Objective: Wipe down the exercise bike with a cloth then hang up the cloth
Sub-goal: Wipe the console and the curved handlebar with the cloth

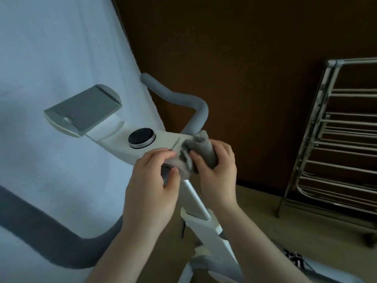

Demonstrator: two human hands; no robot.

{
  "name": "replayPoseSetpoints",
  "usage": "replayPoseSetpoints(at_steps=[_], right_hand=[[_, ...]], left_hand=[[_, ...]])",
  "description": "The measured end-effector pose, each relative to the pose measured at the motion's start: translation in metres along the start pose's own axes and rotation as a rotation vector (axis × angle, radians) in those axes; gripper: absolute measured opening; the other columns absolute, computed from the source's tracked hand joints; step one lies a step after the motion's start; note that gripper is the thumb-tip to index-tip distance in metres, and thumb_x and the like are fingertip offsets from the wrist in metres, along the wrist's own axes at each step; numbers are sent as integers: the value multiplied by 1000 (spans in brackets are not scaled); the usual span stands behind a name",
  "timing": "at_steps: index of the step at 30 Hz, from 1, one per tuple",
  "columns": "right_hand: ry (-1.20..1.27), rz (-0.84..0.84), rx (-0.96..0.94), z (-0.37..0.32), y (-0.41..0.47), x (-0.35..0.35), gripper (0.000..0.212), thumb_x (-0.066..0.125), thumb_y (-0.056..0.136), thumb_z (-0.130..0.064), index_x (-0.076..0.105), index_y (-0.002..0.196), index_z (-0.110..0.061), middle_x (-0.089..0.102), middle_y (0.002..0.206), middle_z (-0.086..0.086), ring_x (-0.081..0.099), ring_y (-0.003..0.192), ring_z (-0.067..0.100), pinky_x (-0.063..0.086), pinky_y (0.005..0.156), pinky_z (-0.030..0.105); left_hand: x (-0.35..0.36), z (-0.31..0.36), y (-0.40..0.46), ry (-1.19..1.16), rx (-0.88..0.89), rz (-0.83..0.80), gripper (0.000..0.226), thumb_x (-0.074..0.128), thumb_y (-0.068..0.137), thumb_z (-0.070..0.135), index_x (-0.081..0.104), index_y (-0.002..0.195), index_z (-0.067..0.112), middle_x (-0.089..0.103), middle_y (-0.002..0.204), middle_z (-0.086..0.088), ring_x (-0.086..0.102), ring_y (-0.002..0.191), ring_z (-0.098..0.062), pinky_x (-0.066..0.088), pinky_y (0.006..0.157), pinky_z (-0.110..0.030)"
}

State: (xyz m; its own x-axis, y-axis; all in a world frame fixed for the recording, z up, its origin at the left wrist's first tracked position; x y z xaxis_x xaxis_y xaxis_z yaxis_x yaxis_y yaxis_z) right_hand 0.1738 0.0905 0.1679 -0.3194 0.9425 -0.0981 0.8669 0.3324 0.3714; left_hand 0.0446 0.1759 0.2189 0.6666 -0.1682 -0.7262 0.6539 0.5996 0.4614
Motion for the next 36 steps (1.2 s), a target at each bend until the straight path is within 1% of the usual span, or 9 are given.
replayPoseSetpoints(at_steps=[9,14,17,25,30,31,32,33,36], right_hand=[[-286,-409,-435,-50,26,9,33,72,80,-13,67,111,-23,53,100,-28,50,101,-8,42,86,5],[-356,-564,-639,-60,20,17,31,63,85,-31,63,115,-23,66,105,-9,48,100,-5,34,90,0],[-340,-656,-610,-53,29,26,45,50,88,-52,61,120,-23,63,113,-12,44,105,-11,34,93,0],[-264,-763,-765,-52,38,34,40,54,83,-43,65,114,-20,64,105,-12,44,102,-15,37,98,11],[-337,-883,-735,-51,28,65,32,60,90,-30,65,114,-10,63,112,1,56,107,9,35,93,10],[-408,-881,-785,-50,15,73,32,58,91,-31,64,113,-8,64,113,10,59,106,17,9,83,-8],[-420,-837,-804,-49,5,75,30,53,94,-33,62,110,-10,63,111,11,61,101,20,47,43,24],[-355,-799,-878,-49,-3,72,28,47,95,-36,59,107,-14,62,108,8,59,100,17,53,83,28],[-333,-744,-909,-49,5,57,30,51,86,-42,64,105,-23,68,104,-4,53,109,12,20,116,40]], left_hand=[[-8,-11,1,-28,-207,82,35,55,90,30,53,125,29,53,124,16,52,98,3,41,70,-1],[-12,-13,-2,-8,-306,143,37,50,89,40,53,125,33,52,122,21,49,101,3,38,68,2],[-13,-13,-3,9,-345,191,34,52,91,37,55,125,32,54,119,20,50,100,1,36,67,1],[-15,-21,-7,56,-465,282,29,50,96,29,58,123,26,57,118,13,48,99,-1,34,83,-6],[-15,-25,-9,71,-518,324,25,54,94,21,62,117,19,61,111,8,49,93,-2,38,81,-6],[-15,-23,-12,152,-516,303,22,51,96,25,64,113,21,61,104,9,51,90,-3,36,75,-10],[-17,-20,-16,247,-493,282,22,47,97,28,66,106,22,63,95,10,54,82,-5,36,68,-14],[-20,-18,-22,324,-470,260,25,46,95,32,68,96,21,65,85,9,55,72,-7,32,61,-13],[-29,-27,-44,430,-436,191,32,48,94,43,69,83,23,64,70,8,49,57,-3,25,60,-7]])
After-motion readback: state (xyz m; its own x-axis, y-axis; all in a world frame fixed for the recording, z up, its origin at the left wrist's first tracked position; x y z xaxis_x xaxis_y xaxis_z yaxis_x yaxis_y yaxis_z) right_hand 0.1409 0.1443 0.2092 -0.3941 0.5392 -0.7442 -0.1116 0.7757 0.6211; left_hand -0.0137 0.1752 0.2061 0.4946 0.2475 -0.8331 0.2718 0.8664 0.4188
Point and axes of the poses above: each hand's wrist, its own y-axis towards the middle knuckle, its own x-axis out of the palm, z = x × y, the point moved 7 cm from there along y, towards the middle knuckle
